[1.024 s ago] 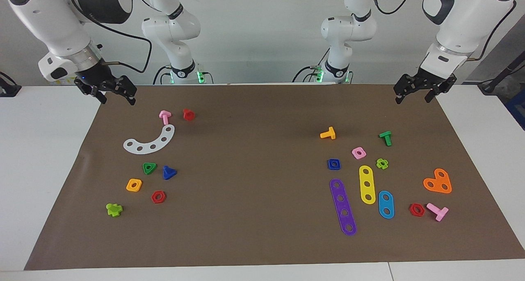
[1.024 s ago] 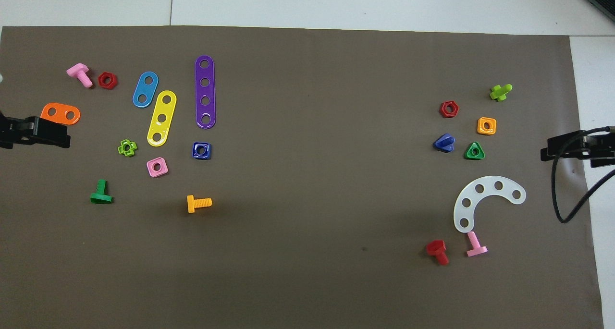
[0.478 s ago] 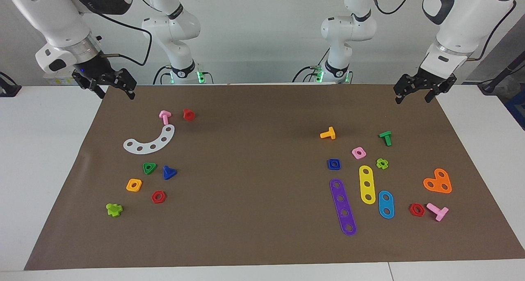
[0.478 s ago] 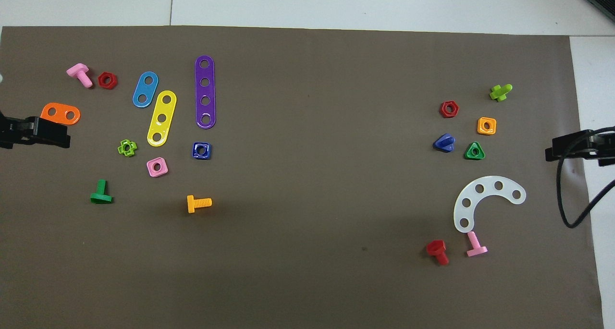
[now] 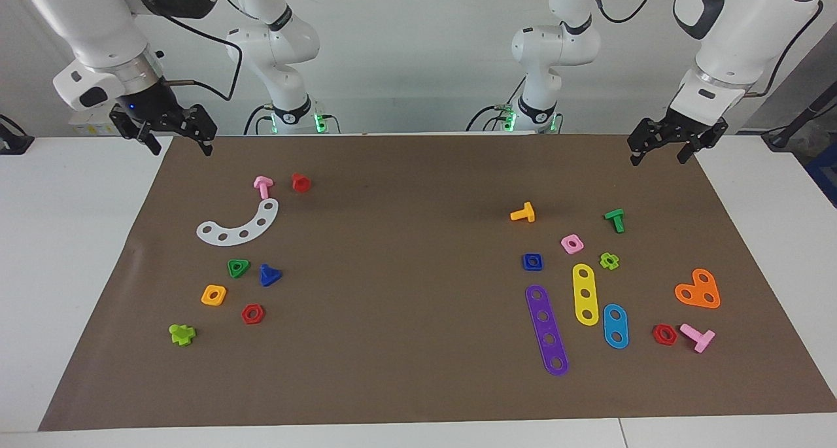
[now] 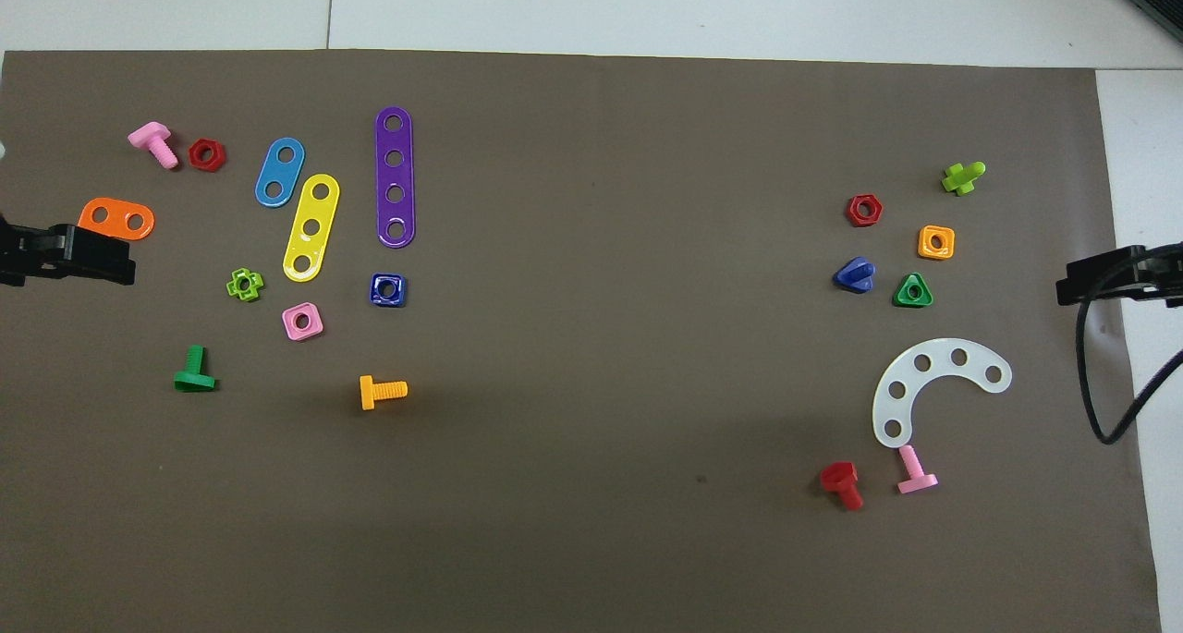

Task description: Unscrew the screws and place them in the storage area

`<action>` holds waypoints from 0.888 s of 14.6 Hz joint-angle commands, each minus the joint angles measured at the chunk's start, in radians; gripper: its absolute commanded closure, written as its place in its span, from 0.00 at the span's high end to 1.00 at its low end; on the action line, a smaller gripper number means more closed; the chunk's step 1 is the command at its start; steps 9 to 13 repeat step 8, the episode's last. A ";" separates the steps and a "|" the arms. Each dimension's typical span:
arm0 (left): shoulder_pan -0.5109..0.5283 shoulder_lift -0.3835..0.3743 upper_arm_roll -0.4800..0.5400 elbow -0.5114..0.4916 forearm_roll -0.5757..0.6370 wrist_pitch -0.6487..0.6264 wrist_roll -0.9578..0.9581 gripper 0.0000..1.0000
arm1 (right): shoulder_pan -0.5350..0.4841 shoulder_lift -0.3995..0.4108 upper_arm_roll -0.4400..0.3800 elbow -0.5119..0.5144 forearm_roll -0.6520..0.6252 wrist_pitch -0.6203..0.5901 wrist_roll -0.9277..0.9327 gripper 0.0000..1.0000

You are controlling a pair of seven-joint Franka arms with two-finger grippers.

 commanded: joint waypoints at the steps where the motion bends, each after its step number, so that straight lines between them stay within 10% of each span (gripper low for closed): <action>1: 0.002 -0.027 0.003 -0.030 -0.016 0.005 -0.009 1.00 | -0.009 0.034 0.004 0.045 0.030 -0.027 0.025 1.00; 13: 0.002 -0.027 0.003 -0.030 -0.016 0.005 -0.009 1.00 | -0.006 0.026 0.004 0.040 0.030 -0.016 0.046 1.00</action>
